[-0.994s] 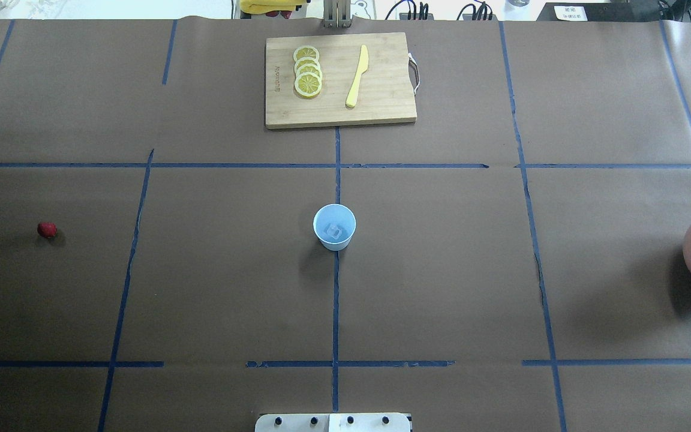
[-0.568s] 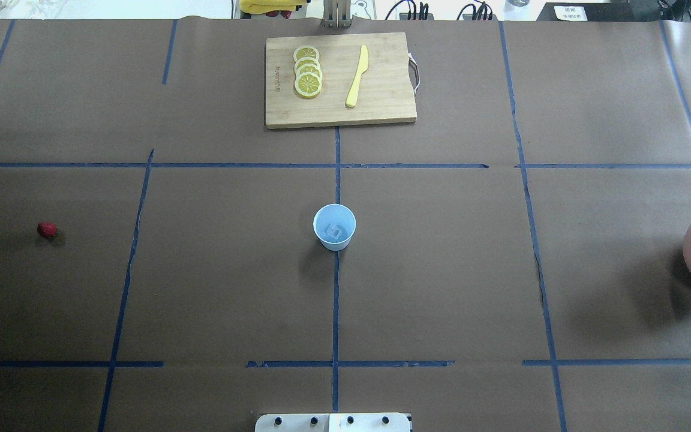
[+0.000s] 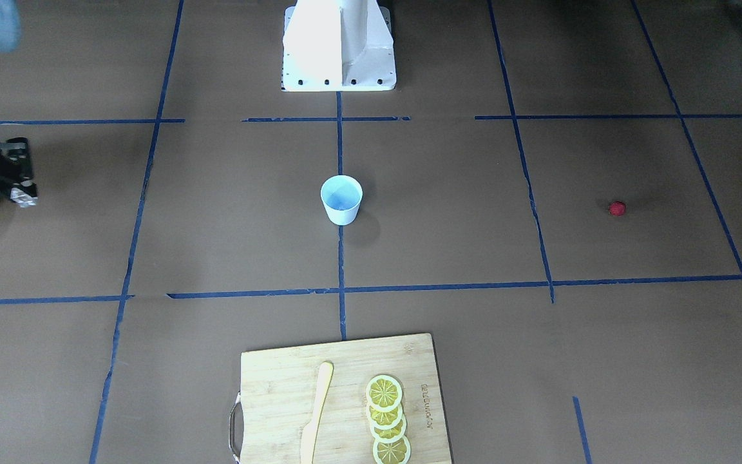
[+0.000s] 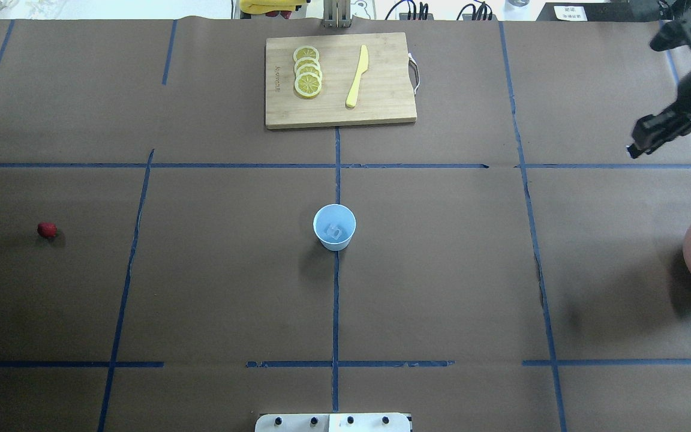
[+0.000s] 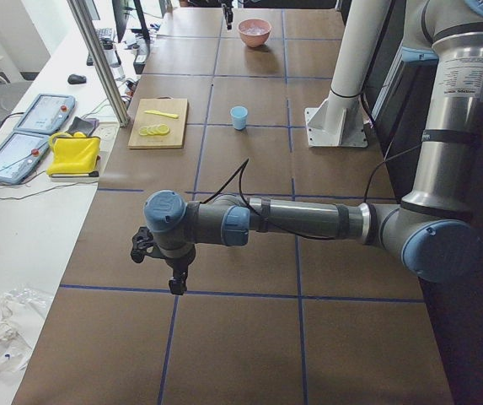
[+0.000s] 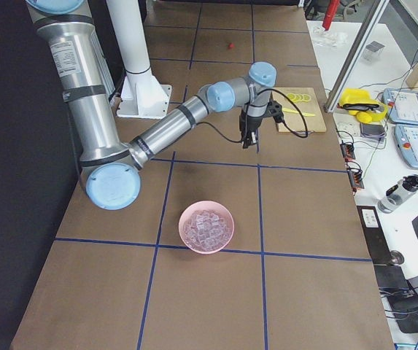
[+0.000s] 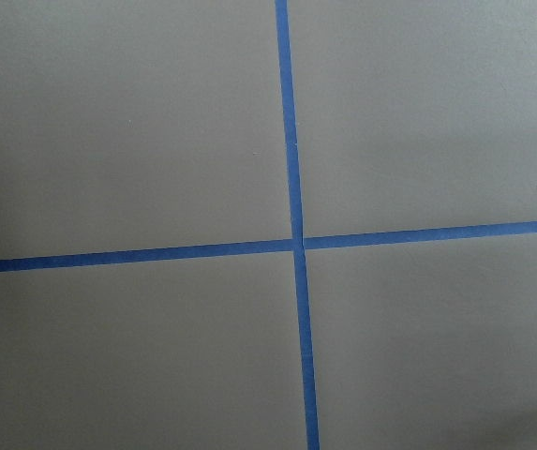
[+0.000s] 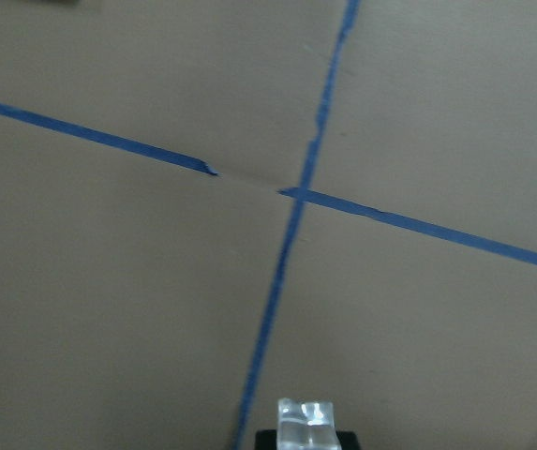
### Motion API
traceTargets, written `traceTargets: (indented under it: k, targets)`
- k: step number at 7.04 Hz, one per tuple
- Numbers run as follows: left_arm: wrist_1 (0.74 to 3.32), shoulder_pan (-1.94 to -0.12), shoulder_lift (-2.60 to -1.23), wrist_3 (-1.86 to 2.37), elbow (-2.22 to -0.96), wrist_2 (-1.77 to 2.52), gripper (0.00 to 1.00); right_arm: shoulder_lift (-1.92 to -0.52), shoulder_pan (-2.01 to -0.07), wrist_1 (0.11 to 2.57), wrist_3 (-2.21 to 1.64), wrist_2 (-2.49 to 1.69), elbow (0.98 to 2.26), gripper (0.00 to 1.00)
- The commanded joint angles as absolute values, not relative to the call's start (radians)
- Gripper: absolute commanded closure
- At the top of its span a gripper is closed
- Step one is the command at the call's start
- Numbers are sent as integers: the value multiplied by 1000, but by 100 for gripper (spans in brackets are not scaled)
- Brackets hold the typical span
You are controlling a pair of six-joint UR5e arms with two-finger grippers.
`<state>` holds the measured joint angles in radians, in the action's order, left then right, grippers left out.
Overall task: Put ice and strawberries in cup
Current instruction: 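Carry the second ice cube over the light-blue cup with the right gripper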
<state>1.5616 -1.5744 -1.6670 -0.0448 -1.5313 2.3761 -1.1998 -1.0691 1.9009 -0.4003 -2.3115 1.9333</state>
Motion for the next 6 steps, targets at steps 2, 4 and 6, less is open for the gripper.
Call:
traceTargets:
  k: [2,4,6]
  targets:
    - [1560,-1574,-1664,-46,-1526,2376,0,-883,-814,1907,-895,-2202,1795,100]
    - [1562,-1554,-1666,-43,-1528,2372,0,-772,-709,1893,-1058,-2134,1735,100]
    - [1559,-1551,-1667,-41,-1535,2370,0,-643,-603,1811,-1162,-2039,1547,100]
